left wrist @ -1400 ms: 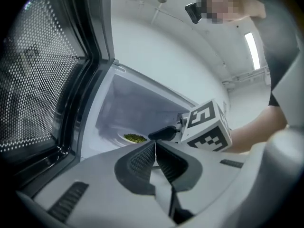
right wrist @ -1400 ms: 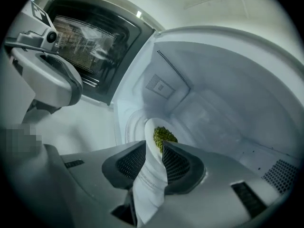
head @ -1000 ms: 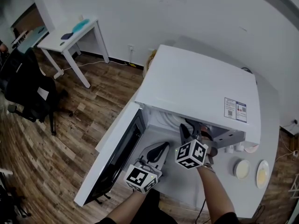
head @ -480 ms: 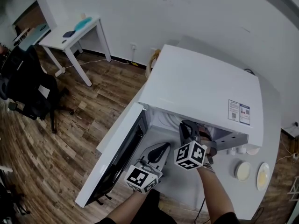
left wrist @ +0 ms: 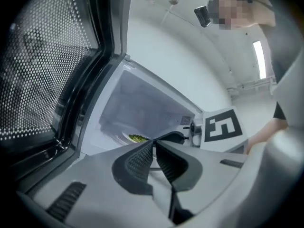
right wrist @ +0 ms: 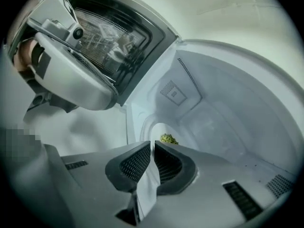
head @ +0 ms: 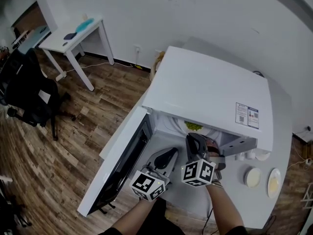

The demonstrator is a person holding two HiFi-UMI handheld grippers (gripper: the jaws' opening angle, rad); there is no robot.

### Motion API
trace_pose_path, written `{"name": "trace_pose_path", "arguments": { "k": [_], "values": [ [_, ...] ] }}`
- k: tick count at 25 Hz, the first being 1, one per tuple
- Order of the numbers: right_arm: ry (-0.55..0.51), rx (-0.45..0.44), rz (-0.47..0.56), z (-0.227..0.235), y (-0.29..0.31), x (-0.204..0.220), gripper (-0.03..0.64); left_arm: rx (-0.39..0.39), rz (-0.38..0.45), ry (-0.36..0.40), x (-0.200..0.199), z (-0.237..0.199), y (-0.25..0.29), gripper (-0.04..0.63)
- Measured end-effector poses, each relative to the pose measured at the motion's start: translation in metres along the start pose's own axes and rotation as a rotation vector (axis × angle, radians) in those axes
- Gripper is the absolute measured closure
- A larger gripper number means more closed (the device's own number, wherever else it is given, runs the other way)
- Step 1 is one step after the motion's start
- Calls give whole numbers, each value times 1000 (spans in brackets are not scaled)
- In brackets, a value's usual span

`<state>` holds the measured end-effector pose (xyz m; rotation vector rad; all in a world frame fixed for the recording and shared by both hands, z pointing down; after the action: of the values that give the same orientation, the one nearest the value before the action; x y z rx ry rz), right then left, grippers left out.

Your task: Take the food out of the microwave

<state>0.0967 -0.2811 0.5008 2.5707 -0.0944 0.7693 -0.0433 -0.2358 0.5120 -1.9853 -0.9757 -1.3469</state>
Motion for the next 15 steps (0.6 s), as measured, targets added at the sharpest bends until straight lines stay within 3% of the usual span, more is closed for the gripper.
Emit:
{"name": "trace_pose_path", "arguments": {
  "k": [6, 7, 9, 10, 15],
  "values": [
    [-5, 1, 23, -6, -15, -1, 569, -5, 9, -98, 6, 0, 2, 581],
    [-4, 1, 25, -6, -17, -1, 569, -7, 17, -128, 7, -2, 2, 575],
    [-3, 5, 32, -7, -21, -2, 569, -9, 40, -208, 10, -6, 3, 476],
    [-4, 7, 36, -8, -23, -2, 569, -12, 55, -251, 11, -9, 3, 463],
    [-21, 15, 54, -13, -32, -7, 571, -14, 111, -421, 15, -19, 4, 463]
  ]
}}
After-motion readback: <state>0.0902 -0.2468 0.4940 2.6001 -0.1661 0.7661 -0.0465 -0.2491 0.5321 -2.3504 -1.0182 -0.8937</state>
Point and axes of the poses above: the fingertips, and each gripper's own axes: y forward along the fingers, z to its right, x out of its underside, the point moved 10 cm from there along -y, backward along the fingers, and after that the axes turned 9 degrees about x, right-handed, at the moved point
